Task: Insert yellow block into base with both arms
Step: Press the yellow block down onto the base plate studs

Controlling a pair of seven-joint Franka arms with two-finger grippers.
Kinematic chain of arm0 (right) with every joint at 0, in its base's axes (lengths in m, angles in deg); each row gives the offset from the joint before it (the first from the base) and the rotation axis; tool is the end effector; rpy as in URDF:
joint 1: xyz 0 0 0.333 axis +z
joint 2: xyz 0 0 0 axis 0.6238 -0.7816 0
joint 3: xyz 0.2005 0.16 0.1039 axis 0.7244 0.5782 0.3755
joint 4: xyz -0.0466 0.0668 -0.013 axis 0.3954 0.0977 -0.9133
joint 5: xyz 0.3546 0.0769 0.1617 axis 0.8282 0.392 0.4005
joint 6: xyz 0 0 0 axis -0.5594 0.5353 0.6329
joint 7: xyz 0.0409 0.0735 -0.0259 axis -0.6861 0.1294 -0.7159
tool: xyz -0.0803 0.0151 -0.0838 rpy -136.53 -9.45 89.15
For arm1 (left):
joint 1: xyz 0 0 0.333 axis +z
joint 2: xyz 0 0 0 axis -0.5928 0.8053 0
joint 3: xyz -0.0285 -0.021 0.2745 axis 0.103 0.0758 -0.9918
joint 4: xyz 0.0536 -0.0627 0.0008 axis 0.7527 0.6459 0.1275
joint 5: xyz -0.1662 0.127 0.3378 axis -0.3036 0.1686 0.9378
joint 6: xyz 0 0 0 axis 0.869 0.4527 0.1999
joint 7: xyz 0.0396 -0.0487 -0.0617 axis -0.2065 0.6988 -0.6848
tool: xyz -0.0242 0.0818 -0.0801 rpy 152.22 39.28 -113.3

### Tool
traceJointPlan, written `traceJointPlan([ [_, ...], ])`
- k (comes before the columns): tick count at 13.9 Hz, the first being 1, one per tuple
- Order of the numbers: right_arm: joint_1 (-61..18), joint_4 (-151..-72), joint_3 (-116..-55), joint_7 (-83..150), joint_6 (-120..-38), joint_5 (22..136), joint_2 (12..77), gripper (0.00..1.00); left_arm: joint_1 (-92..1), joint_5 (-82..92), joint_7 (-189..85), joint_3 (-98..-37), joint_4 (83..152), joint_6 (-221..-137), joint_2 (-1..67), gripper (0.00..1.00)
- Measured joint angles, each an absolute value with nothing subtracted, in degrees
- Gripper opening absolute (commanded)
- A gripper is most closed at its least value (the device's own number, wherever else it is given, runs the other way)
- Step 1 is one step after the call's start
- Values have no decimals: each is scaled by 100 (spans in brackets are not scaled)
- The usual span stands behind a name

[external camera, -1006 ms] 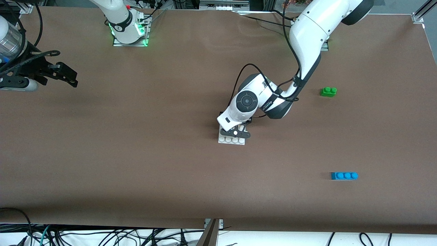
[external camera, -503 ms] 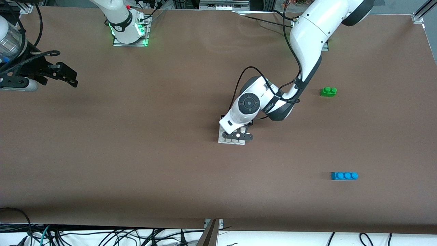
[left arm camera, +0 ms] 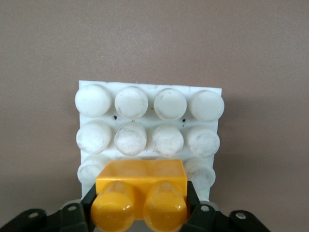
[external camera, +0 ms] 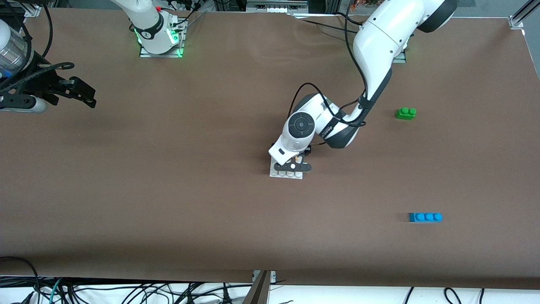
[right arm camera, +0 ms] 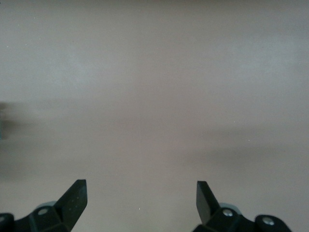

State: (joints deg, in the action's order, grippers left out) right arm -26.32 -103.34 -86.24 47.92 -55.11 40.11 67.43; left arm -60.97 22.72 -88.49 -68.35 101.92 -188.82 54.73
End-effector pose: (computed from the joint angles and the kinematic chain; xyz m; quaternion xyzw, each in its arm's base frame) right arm 0.5607 0.0583 0.5641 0.9995 -0.0267 0.0023 0.0140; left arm 0.5357 -0.4370 0.1636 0.9986 0.0032 -0.0477 0.0228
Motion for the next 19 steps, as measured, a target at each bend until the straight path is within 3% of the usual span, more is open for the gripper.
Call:
traceJointPlan([
  [6, -2632, -10334, -8624, 4794, -5511, 4012, 6743, 100, -6172, 2439, -8912, -6848, 10191, -18889, 5495, 28],
  [7, -2632, -10334, -8624, 4794, -5511, 4012, 6743, 100, -6176, 2454, -8912, -6848, 10191, -18889, 5496, 47],
  [8, -2632, -10334, -8624, 4795, -5511, 4012, 6743, 100, -6177, 2457, -8918, -6848, 10191, -18889, 5496, 73],
  [9, -2632, -10334, -8625, 4795, -5511, 4012, 6743, 100, -6177, 2457, -8928, -6848, 10191, -18889, 5497, 90],
  [10, -2632, -10334, -8625, 4797, -5511, 4012, 6743, 100, -6178, 2457, -8938, -6848, 10191, -18888, 5498, 99],
  [19, -2632, -10334, -8627, 4800, -5511, 4012, 6743, 100, -6134, 2404, -8991, -6844, 9986, -18432, 5360, 100],
])
